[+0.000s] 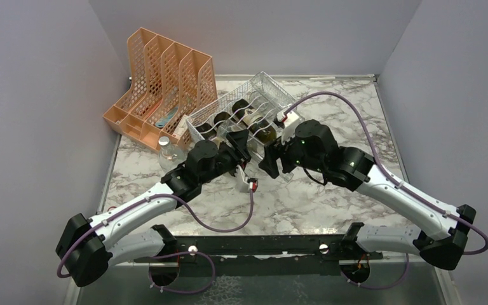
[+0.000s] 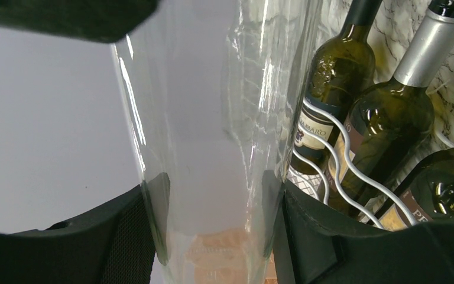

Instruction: Put the wine bottle on the wine rack

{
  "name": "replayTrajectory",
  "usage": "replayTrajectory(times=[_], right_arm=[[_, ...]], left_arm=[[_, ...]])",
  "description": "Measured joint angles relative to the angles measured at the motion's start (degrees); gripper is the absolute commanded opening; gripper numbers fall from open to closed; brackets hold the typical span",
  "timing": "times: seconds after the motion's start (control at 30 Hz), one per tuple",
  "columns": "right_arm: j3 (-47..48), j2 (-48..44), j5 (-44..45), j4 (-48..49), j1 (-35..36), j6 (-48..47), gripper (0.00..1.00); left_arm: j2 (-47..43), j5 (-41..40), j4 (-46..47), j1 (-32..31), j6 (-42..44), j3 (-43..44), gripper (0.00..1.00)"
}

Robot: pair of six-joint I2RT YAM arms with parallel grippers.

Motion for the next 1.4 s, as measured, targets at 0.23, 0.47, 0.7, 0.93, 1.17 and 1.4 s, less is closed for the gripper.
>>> replayTrajectory(times=[0.23, 0.47, 0.7, 0.93, 1.17, 1.4], right_arm=[[-1.0, 3.8, -5.5, 1.8, -0.7, -1.7, 0.67], [-2.2, 4.7, -7.6, 4.8, -1.3, -2.1, 0.70], [-2.2, 6.7, -10.4, 8.0, -1.6, -2.5, 0.70], [-2.2, 8.2, -11.9, 8.1, -2.1, -3.0, 0.71], [-2.2, 8.7, -14.5, 8.6, -2.2, -3.7, 0.76], [-2.2, 9.6, -14.6, 9.1, -2.7, -4.0, 0.34]], left_arm=[[0.0, 0.1, -1.3, 0.0, 0.7, -0.6, 0.00], [-0.2, 0.1, -2.7, 0.1, 1.4, -0.6, 0.00], [-0.9, 0.1, -3.1, 0.0, 1.8, -0.6, 0.00], [-1.0, 0.1, -4.9, 0.0, 1.9, -0.6, 0.00], [-1.6, 0.6, -5.1, 0.0, 1.7, -0.6, 0.00], [-2.2, 1.2, -5.3, 0.0, 0.8, -0.6, 0.00]])
